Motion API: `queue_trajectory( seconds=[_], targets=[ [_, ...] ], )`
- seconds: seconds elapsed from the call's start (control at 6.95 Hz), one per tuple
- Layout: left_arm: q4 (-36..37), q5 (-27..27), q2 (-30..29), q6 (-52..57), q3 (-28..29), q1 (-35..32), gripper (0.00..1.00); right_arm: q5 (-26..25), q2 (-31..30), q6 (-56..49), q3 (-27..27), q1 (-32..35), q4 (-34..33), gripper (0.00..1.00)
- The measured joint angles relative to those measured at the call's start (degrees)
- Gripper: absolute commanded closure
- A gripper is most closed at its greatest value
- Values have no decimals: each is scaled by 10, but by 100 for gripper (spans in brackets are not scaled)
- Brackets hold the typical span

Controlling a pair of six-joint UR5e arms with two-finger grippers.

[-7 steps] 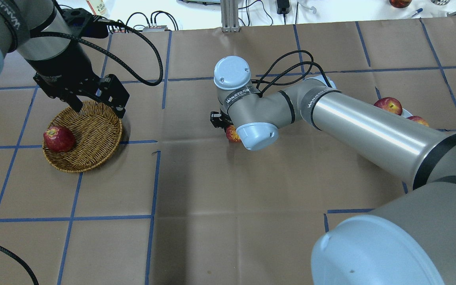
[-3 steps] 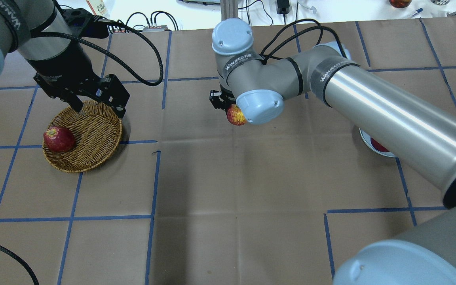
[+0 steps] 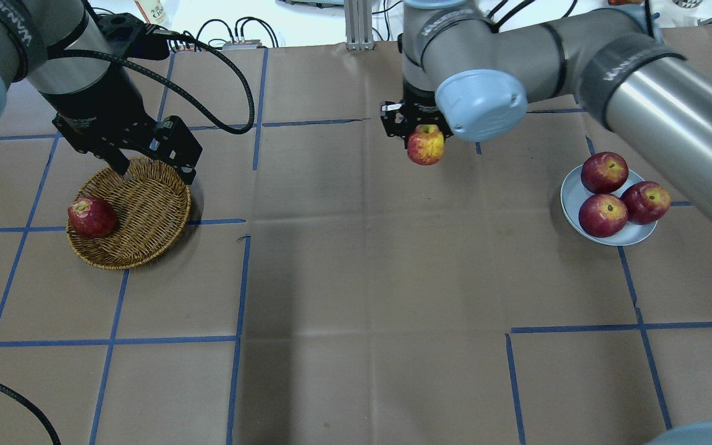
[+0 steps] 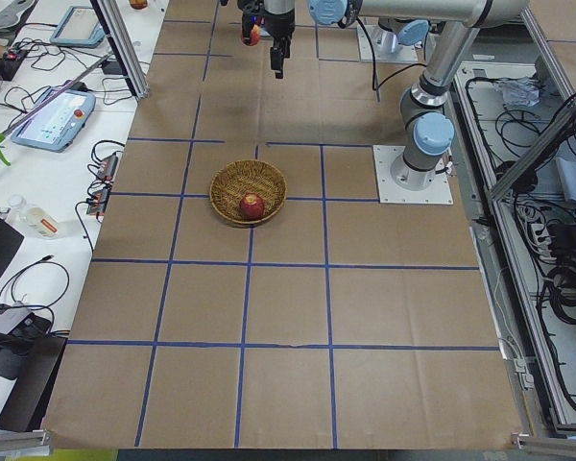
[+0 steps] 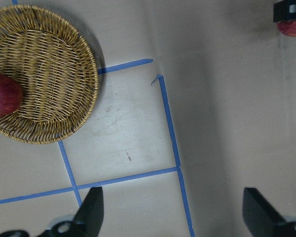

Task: Transfer apple from basket to plate
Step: 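Carry the apple with the right gripper onto the white plate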

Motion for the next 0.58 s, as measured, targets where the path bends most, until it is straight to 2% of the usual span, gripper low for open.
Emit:
queue_trajectory(
  seconds=[0.29,0.58],
  targets=[
    [0,0,0,0,0,0,1,3,-51,-156,33,-113,24,48],
    [0,0,0,0,0,0,1,6,-69,-324,60,-234,27,49]
  ],
)
